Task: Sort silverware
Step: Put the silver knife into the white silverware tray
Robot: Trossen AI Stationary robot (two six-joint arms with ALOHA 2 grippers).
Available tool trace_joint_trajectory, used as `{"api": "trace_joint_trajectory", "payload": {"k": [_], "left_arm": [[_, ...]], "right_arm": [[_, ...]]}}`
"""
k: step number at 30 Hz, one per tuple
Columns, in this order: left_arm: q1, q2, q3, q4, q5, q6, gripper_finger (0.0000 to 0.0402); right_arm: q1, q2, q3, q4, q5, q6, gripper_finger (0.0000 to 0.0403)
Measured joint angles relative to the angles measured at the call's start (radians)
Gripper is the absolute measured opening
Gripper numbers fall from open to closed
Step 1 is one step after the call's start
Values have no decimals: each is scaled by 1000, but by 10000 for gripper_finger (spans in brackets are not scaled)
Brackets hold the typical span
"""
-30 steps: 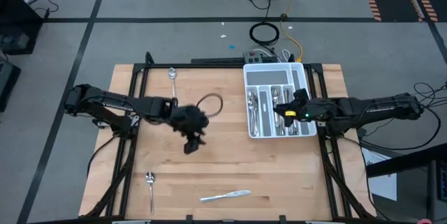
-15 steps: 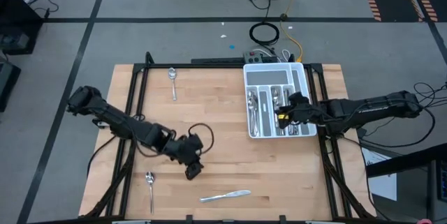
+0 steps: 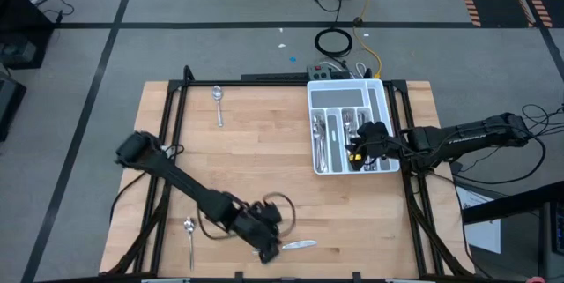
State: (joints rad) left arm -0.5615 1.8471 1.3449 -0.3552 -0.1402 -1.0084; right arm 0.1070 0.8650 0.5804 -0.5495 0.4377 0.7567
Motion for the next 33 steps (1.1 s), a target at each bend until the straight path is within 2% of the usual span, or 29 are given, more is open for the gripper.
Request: {"api": "trace_joint_trajectory", "payload": {"k": [2,5,8,11,18,21,24,27,33], "left_arm": [[-12,64,75,-33,6,41,180],[-22,138,166,-184,1,46,180],[-31,177,202,-326,-17,45,180],[-58,201,206,-374,-19,20,180],[-122,242,206,-379,-7,-34,180],[-134,242,206,-421,-40,-59,180],[-135,242,206,-429,-43,-51,180],[-133,244,206,-380,8,8,182],[-132,245,206,-331,28,19,204]], "right_arm": [[0,0,0,0,-1,-15,137],[0,-1,0,0,-2,-21,137],[0,-1,0,0,-18,-24,137],[0,-1,0,-1,-26,-29,137],[0,-1,0,-1,-27,-20,137],[0,-1,0,0,-27,-19,137],[0,-1,0,0,-27,-14,137],[0,-1,0,0,-27,-11,137],[0,-1,0,1,-27,-10,137]]}}
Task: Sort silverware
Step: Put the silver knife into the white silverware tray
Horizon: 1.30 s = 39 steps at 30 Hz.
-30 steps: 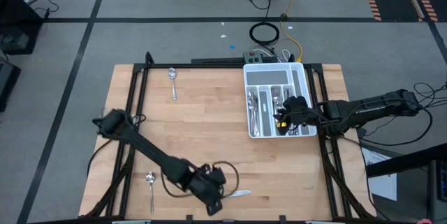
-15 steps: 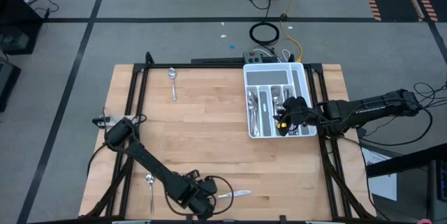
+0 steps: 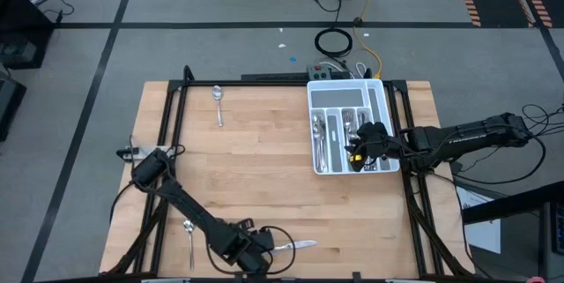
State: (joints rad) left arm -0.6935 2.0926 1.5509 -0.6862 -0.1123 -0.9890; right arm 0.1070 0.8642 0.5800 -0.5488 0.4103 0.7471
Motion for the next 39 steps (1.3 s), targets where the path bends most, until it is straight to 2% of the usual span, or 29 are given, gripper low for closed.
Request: {"api": "trace_joint_trajectory", "payload": {"k": [12,18,29,31,33,39], "left_arm": [[60,0,0,45,5,11,262],[74,0,0,45,30,83,266],[78,95,5,79,101,83,264],[80,110,5,82,134,105,251],[84,118,6,80,165,134,221],[76,133,4,73,91,190,67]], "right_arm": [[0,0,0,1,-1,0,137],[0,0,0,-1,-24,-1,137],[0,0,0,-16,-24,-11,137],[0,0,0,-16,-24,-11,137],[0,0,0,-19,-24,-11,137],[0,0,0,-24,-24,-11,137]]}}
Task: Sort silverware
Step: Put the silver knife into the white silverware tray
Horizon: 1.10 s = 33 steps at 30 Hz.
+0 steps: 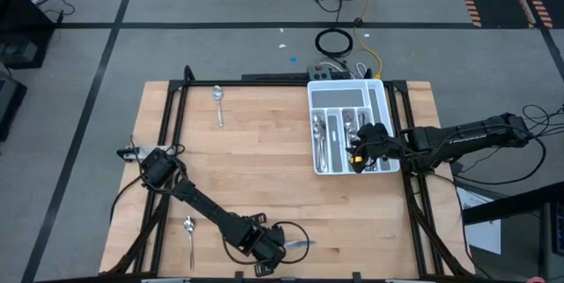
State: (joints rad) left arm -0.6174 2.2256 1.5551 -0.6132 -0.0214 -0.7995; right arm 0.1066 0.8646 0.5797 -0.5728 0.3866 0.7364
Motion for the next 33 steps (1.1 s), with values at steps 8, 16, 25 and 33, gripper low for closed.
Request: {"api": "trace_joint_trajectory", "payload": {"k": [8,16,25,33], "left_arm": [[6,30,3,72,16,24,4],[64,34,1,43,50,22,2],[122,5,-4,-3,-27,22,1],[186,-73,7,-342,-280,32,0]], "right_arm": [[0,0,0,-7,0,-15,137],[0,0,0,-18,4,-27,137],[0,0,0,-36,3,-26,137],[0,0,0,-29,4,-24,137]]}}
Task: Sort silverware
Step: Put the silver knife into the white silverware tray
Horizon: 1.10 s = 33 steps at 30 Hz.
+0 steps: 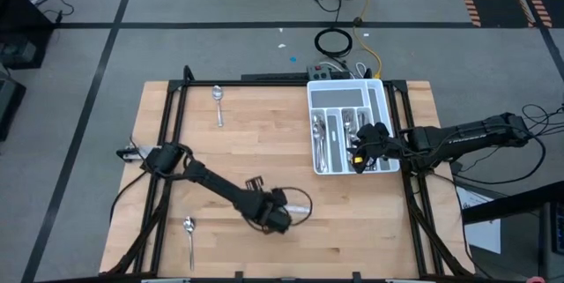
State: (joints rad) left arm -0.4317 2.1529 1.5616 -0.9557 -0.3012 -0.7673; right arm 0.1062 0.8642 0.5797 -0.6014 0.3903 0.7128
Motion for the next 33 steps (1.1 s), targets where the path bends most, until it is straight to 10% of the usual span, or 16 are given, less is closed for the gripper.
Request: {"api": "trace_joint_trajectory", "payload": {"k": [18,33], "left_arm": [[-9,-285,8,-189,-26,-90,3],[-141,-509,10,-458,-16,-223,6]], "right_arm": [[82,299,35,433,-274,-211,150],[111,998,773,88,-298,-515,159]]}}
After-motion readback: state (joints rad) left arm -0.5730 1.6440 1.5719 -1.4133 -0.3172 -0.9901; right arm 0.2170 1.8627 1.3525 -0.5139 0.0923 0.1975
